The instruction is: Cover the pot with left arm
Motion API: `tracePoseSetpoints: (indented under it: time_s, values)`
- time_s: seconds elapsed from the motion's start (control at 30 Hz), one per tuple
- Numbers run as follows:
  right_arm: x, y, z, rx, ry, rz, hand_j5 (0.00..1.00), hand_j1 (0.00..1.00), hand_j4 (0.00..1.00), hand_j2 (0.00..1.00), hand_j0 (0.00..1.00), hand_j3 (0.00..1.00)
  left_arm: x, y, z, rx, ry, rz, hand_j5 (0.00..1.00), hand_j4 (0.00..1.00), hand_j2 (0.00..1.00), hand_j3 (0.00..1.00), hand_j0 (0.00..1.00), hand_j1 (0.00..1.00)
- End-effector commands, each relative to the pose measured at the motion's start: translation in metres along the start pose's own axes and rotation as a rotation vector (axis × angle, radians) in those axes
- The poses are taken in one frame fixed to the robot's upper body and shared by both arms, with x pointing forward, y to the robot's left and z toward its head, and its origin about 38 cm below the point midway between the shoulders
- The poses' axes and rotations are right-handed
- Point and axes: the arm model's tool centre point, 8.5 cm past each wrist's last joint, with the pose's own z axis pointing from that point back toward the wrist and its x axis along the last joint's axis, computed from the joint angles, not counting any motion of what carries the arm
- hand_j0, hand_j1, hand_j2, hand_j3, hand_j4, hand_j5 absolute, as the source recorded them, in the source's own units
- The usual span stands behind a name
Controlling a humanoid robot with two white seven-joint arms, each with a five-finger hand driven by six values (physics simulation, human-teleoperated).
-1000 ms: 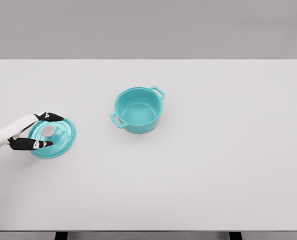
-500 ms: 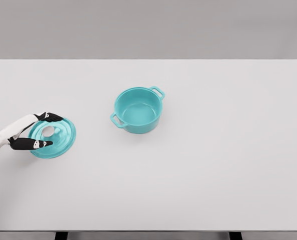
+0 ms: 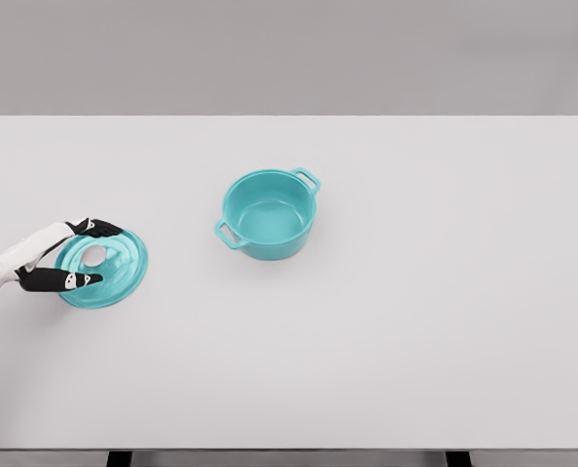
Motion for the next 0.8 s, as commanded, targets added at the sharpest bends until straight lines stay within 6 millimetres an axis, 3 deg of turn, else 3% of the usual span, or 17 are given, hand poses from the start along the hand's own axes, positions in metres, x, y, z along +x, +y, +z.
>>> tracePoseSetpoints:
  time_s: [0.0, 0.43, 0.77]
  values:
    - [0.0000, 0.0000, 0.0000, 0.000, 0.000, 0.001, 1.00, 1.00, 1.00, 1.00, 1.00, 1.00, -0.0007, 0.0012, 0.0003, 0.004, 0.003, 0.004, 0.77, 0.77, 0.77, 0.77, 0.77, 0.77]
    - [0.0000, 0.0000, 0.0000, 0.000, 0.000, 0.001, 1.00, 1.00, 1.00, 1.00, 1.00, 1.00, -0.0056, -0.0007, 0.0008, 0.005, 0.019, 0.010, 0.76, 0.76, 0.76, 0.76, 0.76, 0.76]
    - [0.0000, 0.0000, 0.0000, 0.000, 0.000, 0.001, 1.00, 1.00, 1.00, 1.00, 1.00, 1.00, -0.0062, -0.0013, 0.0017, 0.003, 0.017, 0.009, 0.64, 0.64, 0.64, 0.64, 0.64, 0.64]
